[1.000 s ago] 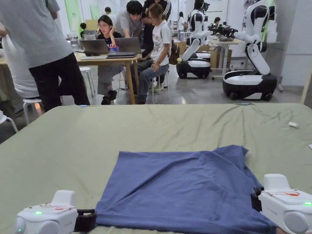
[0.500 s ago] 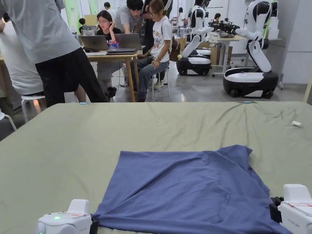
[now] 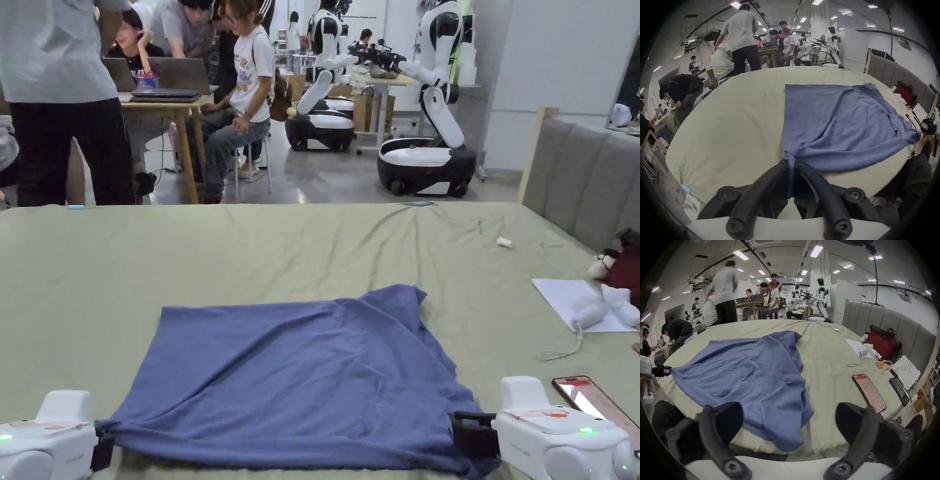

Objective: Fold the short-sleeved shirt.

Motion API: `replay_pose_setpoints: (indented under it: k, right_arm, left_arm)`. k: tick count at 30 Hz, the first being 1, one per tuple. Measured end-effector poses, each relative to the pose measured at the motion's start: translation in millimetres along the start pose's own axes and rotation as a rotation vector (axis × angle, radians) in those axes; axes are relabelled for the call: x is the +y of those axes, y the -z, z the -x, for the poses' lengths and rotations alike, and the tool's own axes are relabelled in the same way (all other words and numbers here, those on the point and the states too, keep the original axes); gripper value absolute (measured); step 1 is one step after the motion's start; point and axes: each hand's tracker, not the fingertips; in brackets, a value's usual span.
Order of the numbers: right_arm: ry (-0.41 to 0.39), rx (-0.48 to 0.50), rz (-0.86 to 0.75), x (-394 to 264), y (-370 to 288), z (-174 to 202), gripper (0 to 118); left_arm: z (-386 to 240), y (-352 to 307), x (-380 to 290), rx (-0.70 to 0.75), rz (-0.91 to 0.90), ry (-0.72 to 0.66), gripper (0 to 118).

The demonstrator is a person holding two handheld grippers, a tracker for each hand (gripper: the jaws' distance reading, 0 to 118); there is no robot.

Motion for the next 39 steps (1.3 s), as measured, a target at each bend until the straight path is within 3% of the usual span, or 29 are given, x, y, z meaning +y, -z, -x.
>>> replay_pose_setpoints:
  k: [3, 4, 5, 7, 8, 11, 18, 26, 33, 36, 38, 39]
  right_arm:
    - [0.004, 0.003, 0.081, -10, 12, 3, 112]
    - [0.005, 0.001, 0.085, -14, 14, 2, 108]
    - [0.009, 0.009, 0.094, -22, 19, 0, 96]
    - [0.034, 0.000, 0.146, -30, 28, -4, 27]
    - [0.039, 0.009, 0.129, -33, 27, -6, 7]
    - [0.068, 0.021, 0.044, -24, 12, -5, 7]
    - [0.032, 0.002, 0.016, 55, 13, -8, 7]
    - [-0.003, -0.038, 0.112, 126, 87, -16, 7]
    - [-0.003, -0.046, 0.206, 122, 161, -21, 7]
    - [0.002, -0.045, 0.228, 113, 172, -24, 7]
    - [-0.004, -0.041, 0.215, 110, 167, -23, 9]
    - [-0.009, -0.038, 0.208, 109, 164, -23, 21]
  left_arm:
    - [-1, 2, -1, 0.005, 0.013, -0.004, 2]
    - [-1, 2, -2, 0.007, 0.016, -0.009, 2]
    - [-1, 1, -3, 0.008, 0.021, -0.017, 2]
    - [2, 2, -5, -0.001, 0.028, -0.037, 2]
    - [2, 2, -5, -0.005, 0.033, -0.042, 2]
    - [-1, -3, 1, 0.020, 0.043, -0.008, 1]
    - [-6, -2, 55, 0.048, 0.020, 0.030, 1]
    - [-14, 61, 126, 0.066, 0.120, 0.017, 2]
    - [-26, 123, 151, 0.088, 0.217, 0.081, 2]
    - [-24, 134, 148, 0.080, 0.226, 0.044, 2]
    - [-22, 134, 144, 0.071, 0.223, 0.024, 6]
    - [-18, 133, 143, 0.080, 0.193, 0.009, 20]
